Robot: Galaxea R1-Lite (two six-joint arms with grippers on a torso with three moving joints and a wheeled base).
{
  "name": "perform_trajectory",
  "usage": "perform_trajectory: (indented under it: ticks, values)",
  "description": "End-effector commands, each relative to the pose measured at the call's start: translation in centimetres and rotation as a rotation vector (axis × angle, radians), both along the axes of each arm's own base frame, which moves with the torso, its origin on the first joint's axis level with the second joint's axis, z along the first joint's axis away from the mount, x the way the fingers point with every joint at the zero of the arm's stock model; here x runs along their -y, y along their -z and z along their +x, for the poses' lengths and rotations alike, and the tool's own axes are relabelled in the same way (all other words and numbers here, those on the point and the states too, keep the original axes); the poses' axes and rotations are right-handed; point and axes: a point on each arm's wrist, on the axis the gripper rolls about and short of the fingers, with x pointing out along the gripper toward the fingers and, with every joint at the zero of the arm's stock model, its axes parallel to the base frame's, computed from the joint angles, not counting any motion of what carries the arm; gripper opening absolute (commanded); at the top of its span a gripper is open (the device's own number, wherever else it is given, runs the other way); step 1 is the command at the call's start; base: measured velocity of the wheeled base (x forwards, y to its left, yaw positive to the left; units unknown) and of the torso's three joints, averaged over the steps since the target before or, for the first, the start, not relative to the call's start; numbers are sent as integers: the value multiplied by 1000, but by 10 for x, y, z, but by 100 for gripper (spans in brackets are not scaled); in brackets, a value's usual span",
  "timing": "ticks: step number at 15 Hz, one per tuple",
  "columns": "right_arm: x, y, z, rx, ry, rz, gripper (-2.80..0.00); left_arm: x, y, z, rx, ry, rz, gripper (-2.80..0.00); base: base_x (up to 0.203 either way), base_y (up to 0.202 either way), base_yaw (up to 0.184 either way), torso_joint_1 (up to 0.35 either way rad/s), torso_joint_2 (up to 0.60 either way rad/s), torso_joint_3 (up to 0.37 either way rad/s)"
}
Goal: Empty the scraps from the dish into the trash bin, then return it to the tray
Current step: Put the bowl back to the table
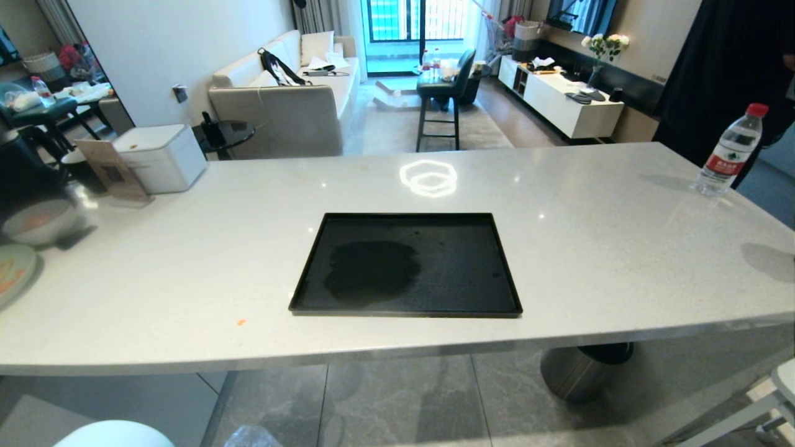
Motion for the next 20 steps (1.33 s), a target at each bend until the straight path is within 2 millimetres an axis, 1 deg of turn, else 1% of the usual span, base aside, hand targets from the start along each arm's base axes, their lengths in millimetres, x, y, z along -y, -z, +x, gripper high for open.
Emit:
perform_trajectory:
  ticks: [1,7,13,20]
  values:
    - [0,0,0,1,0,1,-280,0,0,0,0,0,0,-280,0,0,0,0,0,0]
    - [0,0,0,1,0,-1,-280,0,0,0,0,0,0,-280,0,0,0,15,-33,-25]
    - [0,0,0,1,0,-1,-280,0,0,0,0,0,0,-280,0,0,0,176,-442,-267]
    - [0,0,0,1,0,-1,-280,0,0,0,0,0,0,-280,0,0,0,136,-333,-192]
